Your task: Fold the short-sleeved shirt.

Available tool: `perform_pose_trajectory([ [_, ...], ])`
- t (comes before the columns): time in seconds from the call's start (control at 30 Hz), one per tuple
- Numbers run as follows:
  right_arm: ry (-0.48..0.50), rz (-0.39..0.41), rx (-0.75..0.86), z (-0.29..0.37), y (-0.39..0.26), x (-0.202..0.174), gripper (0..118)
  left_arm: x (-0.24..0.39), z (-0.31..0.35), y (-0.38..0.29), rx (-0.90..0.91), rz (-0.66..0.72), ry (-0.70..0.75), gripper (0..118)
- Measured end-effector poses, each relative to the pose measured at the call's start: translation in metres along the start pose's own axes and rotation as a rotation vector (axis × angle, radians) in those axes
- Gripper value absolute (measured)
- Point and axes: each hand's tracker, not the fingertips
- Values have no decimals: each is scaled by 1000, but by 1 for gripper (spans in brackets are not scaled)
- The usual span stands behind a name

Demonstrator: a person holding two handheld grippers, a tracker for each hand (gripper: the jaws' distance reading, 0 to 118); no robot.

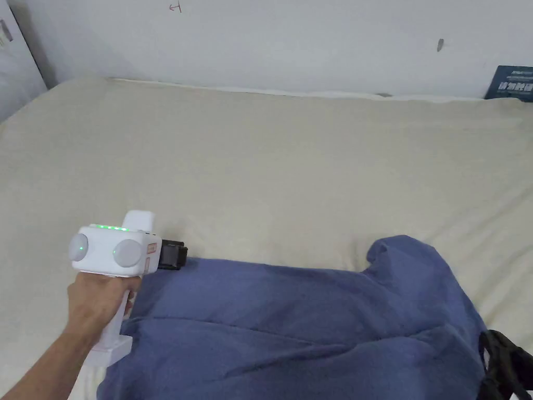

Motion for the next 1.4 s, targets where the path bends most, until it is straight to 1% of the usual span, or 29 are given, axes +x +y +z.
perform_pose_trajectory([
  [0.07, -3, 8, -13, -5, -1, 5, 6, -1, -15, -4, -78, 5, 13, 118],
  [0.1, -1, 5, -20, -8, -1, 8, 6, 0, -18, -8, -97, -22, 11, 115],
  [0.13, 2, 1, -29, -12, -1, 12, 6, 6, -15, -16, -129, -48, 19, 102],
  [0.17, 2, 3, -34, -16, -1, 14, 6, 9, -11, -24, -107, -70, 1, 67],
  [0.2, 0, 7, -41, -21, 0, 17, 6, 12, -2, -28, -44, -43, -76, 55],
  [0.23, 1, 9, -50, -29, 1, 20, 6, 17, 7, -29, -14, -51, -33, 35],
  [0.27, 10, 11, -61, -38, 3, 24, 6, 16, 15, -28, -12, -21, -103, 6],
  [0.33, 24, 14, -74, -60, 8, 32, 6, 22, 31, -31, 28, 35, -71, 6],
  [0.37, 33, 12, -81, -74, 13, 38, 12, 19, 35, -29, 36, 39, -89, 6],
  [0.4, 39, 5, -86, -88, 17, 45, 29, 17, 40, -28, 64, 43, -107, 6],
  [0.43, 54, -18, -108, -106, 22, 54, 60, 18, 49, -28, 103, 43, -116, 6],
  [0.47, 61, -18, -156, -126, 28, 61, 99, 18, 58, -28, 134, 38, -124, 6],
  [0.5, 84, -23, -220, -151, 34, 71, 105, 18, 67, -27, 154, 51, -142, 6],
  [0.63, 100, -8, -388, -239, 53, 98, 105, 6, 86, -20, 191, 90, -172, 6],
  [0.7, 91, 35, -444, -274, 60, 102, 105, -1, 87, -15, 202, 104, -182, 6],
  [0.77, 142, 4, -496, -308, 65, 105, 105, -2, 89, -13, 207, 114, -200, 6],
  [0.8, 148, 13, -540, -324, 65, 104, 105, -5, 84, -10, 205, 112, -205, 6],
  [0.87, 144, 90, -604, -348, 59, 96, 105, -5, 83, -7, 188, 116, -210, 6],
  [0.93, 132, 88, -674, -370, 46, 92, 101, -5, 78, -8, 185, 110, -206, 6],
  [1.03, 140, 71, -785, -388, 22, 89, 72, -4, 76, -7, 177, 86, -196, 6],
  [1.07, 141, 82, -778, -387, 14, 86, 61, -6, 73, -8, 172, 86, -201, 6],
  [1.1, 126, 102, -743, -382, 13, 83, 61, -7, 71, -8, 168, 86, -202, 6],
  [1.13, 122, 102, -726, -378, 15, 82, 57, -8, 69, -8, 160, 87, -203, 6],
  [1.17, 129, 90, -731, -378, 16, 83, 39, -9, 68, -8, 155, 85, -202, 6],
  [1.2, 117, 93, -730, -377, 18, 83, 11, -9, 65, -9, 151, 80, -195, 6],
  [1.23, 60, 139, -719, -372, 20, 81, 0, -8, 64, -9, 146, 75, -186, 6],
  [1.27, 99, 123, -714, -367, 22, 82, 0, -8, 63, -9, 145, 73, -186, 6],
  [1.33, 87, 120, -685, -358, 31, 85, 0, -7, 62, -10, 151, 86, -193, 6],
  [1.4, 77, 39, -601, -342, 45, 90, 0, -10, 61, -7, 160, 113, -200, 6],
])
